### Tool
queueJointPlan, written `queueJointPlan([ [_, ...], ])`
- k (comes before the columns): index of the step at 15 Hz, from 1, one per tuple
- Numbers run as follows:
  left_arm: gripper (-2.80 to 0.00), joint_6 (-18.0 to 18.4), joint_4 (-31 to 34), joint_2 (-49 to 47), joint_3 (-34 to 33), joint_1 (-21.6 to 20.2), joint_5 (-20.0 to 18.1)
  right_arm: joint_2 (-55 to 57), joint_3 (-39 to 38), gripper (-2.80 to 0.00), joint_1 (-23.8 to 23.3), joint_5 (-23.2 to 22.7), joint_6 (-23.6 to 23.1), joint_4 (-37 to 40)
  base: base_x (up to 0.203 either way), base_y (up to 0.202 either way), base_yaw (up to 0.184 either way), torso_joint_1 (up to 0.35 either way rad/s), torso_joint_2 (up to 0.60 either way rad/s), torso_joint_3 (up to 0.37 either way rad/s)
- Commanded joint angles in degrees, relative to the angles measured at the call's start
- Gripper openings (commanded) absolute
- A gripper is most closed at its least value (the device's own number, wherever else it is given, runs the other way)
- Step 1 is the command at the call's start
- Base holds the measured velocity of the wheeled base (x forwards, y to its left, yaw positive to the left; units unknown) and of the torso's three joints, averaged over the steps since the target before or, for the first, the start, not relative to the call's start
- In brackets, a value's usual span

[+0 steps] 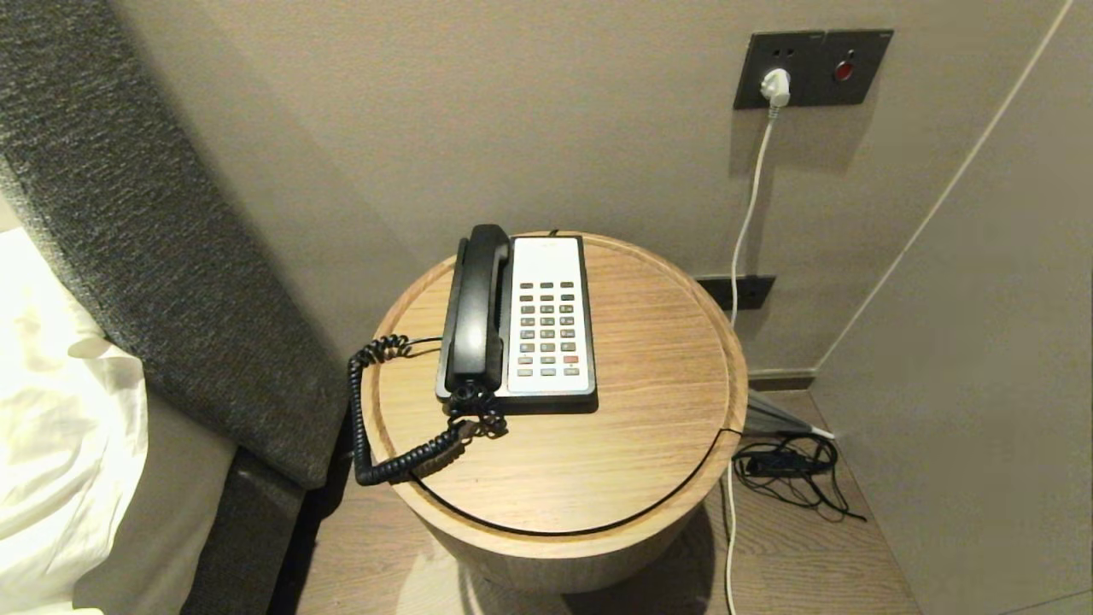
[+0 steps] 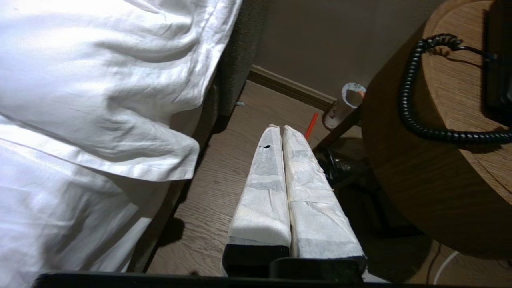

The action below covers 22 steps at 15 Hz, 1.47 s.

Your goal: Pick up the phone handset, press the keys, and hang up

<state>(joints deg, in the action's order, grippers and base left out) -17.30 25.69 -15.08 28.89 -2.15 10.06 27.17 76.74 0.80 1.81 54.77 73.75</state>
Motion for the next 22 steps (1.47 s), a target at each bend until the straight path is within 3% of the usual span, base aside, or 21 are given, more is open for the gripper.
queueJointPlan([
  [1,-2.8,-0.1,0.2,-0.8,0.4,0.0,-2.0,-8.5,-4.8,-2.8,-3.4,-1.7,-1.3,1.4,0.0,0.0,0.0,0.0,0.0,0.0],
  [5,-2.8,0.0,0.2,-0.3,0.6,0.1,-2.8,-12.1,-8.6,-2.8,-4.1,-2.4,-7.3,1.9,0.0,0.0,0.0,0.0,0.0,0.0],
  [9,-2.8,2.1,0.8,1.3,-0.1,0.1,-4.7,-12.4,-11.0,-2.8,-3.9,-3.9,-16.7,-1.1,0.0,0.0,0.0,0.0,0.0,0.0],
  [11,-2.8,2.1,0.4,0.2,-0.6,0.4,-5.2,-12.8,-12.6,-2.8,-3.9,-5.5,-23.9,-3.7,0.0,0.0,0.0,0.0,0.0,0.0],
  [14,-2.8,2.1,0.5,-0.8,-1.3,0.5,-7.2,-12.9,-13.4,-2.8,-3.8,-7.7,-26.4,-3.9,0.0,0.0,0.0,0.0,0.0,0.0],
  [19,-2.8,6.0,0.4,5.6,-9.1,1.0,-11.7,-16.1,-17.8,-2.8,-2.8,-8.8,-32.6,-2.4,0.0,0.0,0.0,0.0,0.0,0.0],
  [22,-2.8,7.7,0.2,6.1,-10.5,1.2,-13.0,-17.8,-24.8,-2.8,-2.2,-8.3,-37.2,-8.1,0.0,0.0,0.0,0.0,0.0,0.0],
])
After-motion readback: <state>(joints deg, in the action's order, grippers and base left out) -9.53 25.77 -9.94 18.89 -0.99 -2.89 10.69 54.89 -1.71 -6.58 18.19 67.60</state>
